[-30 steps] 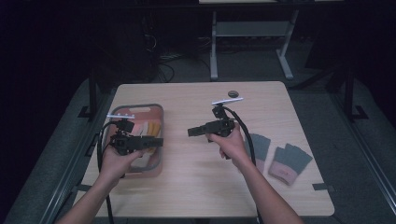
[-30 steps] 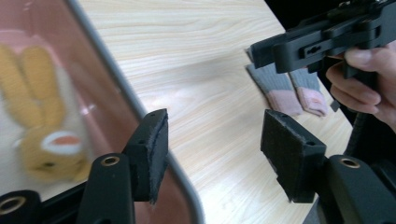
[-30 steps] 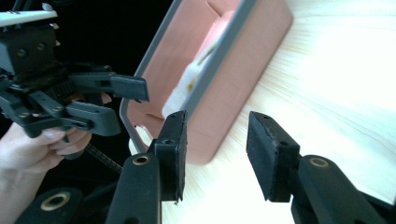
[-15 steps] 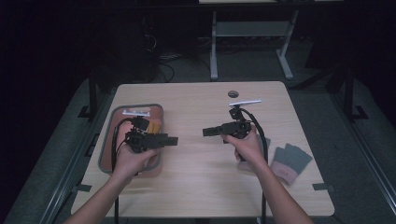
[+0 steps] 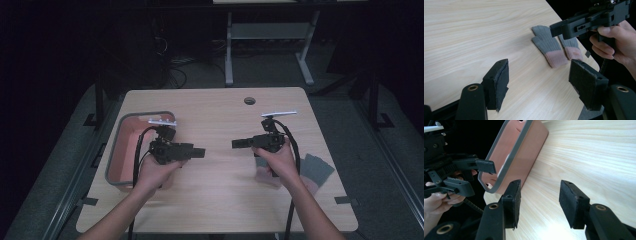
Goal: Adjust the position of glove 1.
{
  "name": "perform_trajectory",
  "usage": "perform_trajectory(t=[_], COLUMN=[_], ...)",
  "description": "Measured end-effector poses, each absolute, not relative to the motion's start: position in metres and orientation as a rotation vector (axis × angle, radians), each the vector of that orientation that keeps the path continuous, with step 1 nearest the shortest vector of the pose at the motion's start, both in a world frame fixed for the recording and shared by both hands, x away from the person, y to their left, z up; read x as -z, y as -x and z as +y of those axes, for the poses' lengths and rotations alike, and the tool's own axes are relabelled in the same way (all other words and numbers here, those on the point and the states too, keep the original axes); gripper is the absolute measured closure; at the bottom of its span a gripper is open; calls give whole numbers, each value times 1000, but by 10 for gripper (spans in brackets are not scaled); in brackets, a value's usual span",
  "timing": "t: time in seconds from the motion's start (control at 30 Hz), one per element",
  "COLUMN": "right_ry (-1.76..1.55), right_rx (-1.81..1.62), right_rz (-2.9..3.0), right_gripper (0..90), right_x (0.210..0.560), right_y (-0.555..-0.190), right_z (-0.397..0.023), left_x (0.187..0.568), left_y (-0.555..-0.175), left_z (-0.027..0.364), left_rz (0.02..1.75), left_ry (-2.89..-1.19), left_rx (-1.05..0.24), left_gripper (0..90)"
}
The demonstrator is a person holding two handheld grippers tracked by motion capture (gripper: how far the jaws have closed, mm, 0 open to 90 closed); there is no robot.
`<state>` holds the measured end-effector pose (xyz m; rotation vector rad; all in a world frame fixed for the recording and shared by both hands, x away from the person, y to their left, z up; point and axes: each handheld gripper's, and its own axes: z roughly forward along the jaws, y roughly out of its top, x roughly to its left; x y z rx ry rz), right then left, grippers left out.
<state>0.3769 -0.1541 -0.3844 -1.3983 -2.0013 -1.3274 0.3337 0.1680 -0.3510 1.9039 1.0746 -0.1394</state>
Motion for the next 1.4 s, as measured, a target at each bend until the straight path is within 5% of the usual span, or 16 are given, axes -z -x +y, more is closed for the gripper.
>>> perform_trajectory(t=[1.4], right_ry=[1672], right_rx=[1267], right_rz=[-2038], right_gripper=[474], right_x=[407], right_y=[-332], right_z=[-261], left_x=[374], left_y=[-330], left_z=[63], left_rz=[908], left_ry=[-1974], left_rx=[253], left_gripper=[280])
